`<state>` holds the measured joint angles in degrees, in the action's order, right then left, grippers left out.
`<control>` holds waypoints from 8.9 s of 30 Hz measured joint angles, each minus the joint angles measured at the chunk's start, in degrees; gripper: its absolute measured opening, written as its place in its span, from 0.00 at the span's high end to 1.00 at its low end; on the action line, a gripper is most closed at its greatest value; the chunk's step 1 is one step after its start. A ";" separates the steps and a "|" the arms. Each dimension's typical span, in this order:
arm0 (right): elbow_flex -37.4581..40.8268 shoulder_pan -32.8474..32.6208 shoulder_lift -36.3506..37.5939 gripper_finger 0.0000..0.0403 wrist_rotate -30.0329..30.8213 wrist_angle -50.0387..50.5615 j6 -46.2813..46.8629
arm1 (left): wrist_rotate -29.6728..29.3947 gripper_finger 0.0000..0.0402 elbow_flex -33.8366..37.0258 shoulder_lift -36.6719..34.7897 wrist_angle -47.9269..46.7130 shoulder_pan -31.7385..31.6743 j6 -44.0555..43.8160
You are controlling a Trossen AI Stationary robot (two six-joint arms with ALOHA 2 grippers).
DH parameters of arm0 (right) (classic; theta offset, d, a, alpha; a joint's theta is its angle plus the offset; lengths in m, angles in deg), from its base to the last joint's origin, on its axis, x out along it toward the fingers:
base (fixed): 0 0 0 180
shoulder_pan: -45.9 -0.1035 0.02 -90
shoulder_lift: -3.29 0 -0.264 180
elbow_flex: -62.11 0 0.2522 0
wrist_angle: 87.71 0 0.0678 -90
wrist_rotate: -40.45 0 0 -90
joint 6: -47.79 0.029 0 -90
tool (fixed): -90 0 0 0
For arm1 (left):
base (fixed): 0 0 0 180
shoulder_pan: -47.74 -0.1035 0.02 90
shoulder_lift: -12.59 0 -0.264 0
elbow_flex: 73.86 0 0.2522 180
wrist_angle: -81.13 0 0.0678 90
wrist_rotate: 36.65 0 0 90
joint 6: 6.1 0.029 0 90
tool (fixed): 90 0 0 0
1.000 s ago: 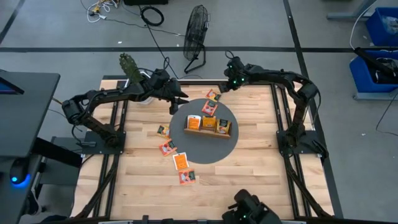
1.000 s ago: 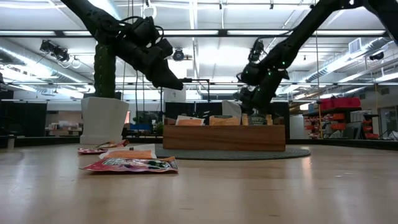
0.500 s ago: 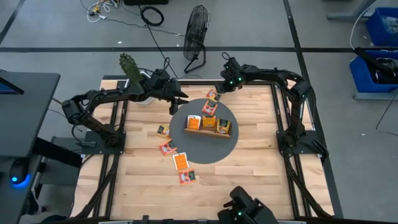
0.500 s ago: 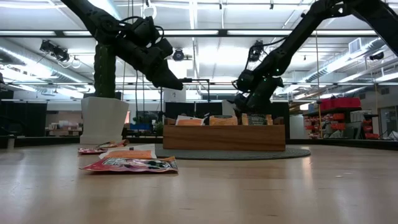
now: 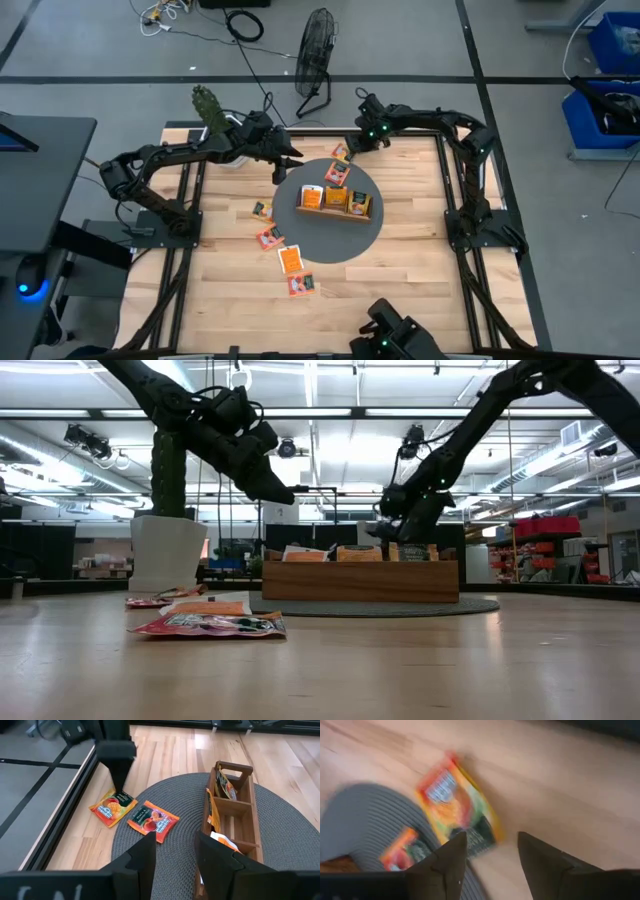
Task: Pick & Place Tea
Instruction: Put the yellow tea bag into the right section of the wooden organizer
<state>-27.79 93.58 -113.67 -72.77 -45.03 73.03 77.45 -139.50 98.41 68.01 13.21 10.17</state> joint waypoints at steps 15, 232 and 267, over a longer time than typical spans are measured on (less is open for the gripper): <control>-6.73 -1.30 -4.60 0.91 0.75 5.06 -5.20 | 0.07 0.66 0.00 0.00 -0.44 -0.02 0.01; 31.04 -45.72 41.47 1.00 35.73 -5.43 -18.21 | -0.95 0.80 20.32 -10.37 35.51 12.04 -10.96; 31.06 -46.02 39.66 0.60 40.76 -5.27 -19.87 | -3.14 0.80 22.34 -11.80 17.65 10.10 -9.58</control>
<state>3.27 47.55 -74.01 -32.01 -50.30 53.15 74.31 -117.16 86.61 85.66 23.31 0.58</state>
